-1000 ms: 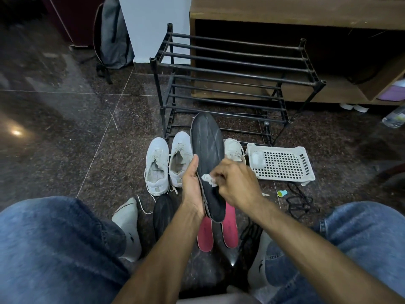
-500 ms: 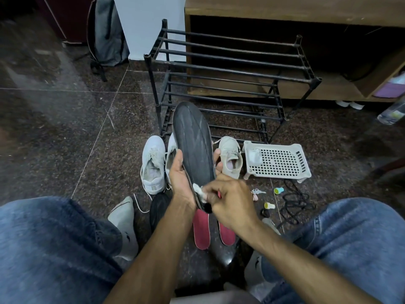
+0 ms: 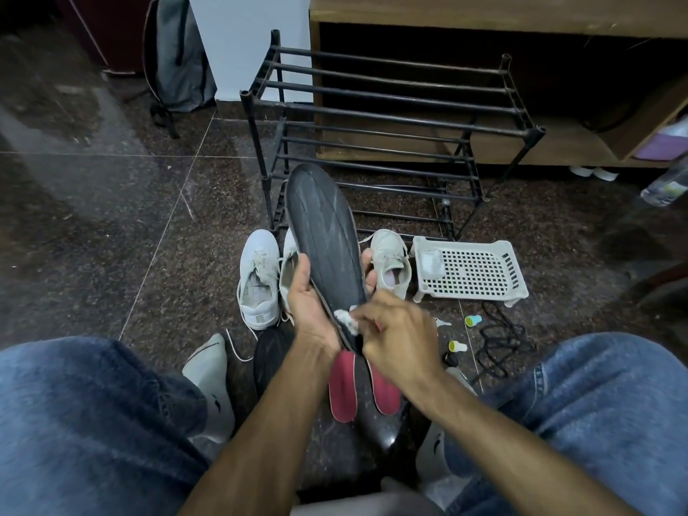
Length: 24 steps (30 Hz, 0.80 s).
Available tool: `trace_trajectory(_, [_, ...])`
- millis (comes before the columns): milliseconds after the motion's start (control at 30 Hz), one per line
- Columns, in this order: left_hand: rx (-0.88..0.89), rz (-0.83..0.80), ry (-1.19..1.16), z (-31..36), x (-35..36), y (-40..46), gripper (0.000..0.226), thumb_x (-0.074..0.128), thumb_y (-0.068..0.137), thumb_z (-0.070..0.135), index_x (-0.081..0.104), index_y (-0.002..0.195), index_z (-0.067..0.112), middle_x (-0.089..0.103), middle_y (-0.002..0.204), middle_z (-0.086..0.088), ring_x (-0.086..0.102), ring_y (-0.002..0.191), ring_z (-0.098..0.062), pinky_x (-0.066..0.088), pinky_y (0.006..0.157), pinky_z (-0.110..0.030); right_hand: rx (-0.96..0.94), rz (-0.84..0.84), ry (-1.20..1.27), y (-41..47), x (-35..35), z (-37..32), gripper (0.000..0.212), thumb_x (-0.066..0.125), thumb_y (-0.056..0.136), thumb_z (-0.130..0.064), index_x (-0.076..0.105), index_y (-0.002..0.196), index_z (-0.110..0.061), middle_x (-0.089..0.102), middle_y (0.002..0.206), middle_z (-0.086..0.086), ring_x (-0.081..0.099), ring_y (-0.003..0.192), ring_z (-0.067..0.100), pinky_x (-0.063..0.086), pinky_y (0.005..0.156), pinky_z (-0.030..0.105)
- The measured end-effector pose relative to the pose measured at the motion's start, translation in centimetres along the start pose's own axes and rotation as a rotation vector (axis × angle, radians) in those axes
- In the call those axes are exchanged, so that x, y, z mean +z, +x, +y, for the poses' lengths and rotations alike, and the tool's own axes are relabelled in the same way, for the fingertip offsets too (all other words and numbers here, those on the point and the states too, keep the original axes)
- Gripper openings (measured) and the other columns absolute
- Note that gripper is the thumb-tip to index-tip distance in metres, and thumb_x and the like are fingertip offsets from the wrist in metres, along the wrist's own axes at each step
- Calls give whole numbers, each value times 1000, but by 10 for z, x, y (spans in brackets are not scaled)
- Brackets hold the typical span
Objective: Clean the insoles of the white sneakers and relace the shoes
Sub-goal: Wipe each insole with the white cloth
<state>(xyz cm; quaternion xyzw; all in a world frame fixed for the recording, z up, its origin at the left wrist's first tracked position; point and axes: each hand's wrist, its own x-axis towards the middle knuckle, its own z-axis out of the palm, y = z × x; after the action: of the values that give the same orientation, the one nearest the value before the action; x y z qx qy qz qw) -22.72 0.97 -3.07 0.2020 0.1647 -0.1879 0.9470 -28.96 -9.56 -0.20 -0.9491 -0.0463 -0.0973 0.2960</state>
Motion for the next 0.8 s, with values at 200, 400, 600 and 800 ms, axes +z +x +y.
trace_trajectory(200, [-76, 30, 61, -30, 2, -13, 47, 52, 85, 45, 71, 109, 9, 69, 108, -15, 64, 101, -28, 42, 103, -40, -41, -73, -380, 66, -15, 0, 29, 58, 81, -8, 71, 103, -20, 61, 102, 0, 65, 79, 37, 37, 62, 34])
trace_trajectory(400, [-52, 49, 66, -17, 0, -5, 54, 44, 93, 45, 72, 107, 1, 68, 111, -20, 67, 99, -30, 49, 96, -39, -74, -82, -220, 38, -11, -1, 25, 65, 75, -8, 75, 89, -26, 65, 85, -4, 65, 72, 30, 52, 64, 36])
trace_trajectory(600, [-97, 69, 143, -33, 1, -11, 51, 54, 86, 42, 66, 119, 5, 67, 112, -18, 65, 97, -30, 50, 89, -40, -73, -67, -325, 58, -15, 17, 30, 58, 81, -9, 74, 101, -24, 65, 94, -4, 65, 77, 33, 51, 66, 38])
trace_trajectory(800, [-115, 72, 287, -35, 3, -16, 50, 58, 81, 40, 70, 113, 4, 71, 107, -18, 68, 91, -30, 49, 93, -42, 72, 49, -258, 100, -26, 25, 25, 59, 87, -15, 75, 100, -27, 68, 98, -5, 65, 88, 29, 47, 74, 33])
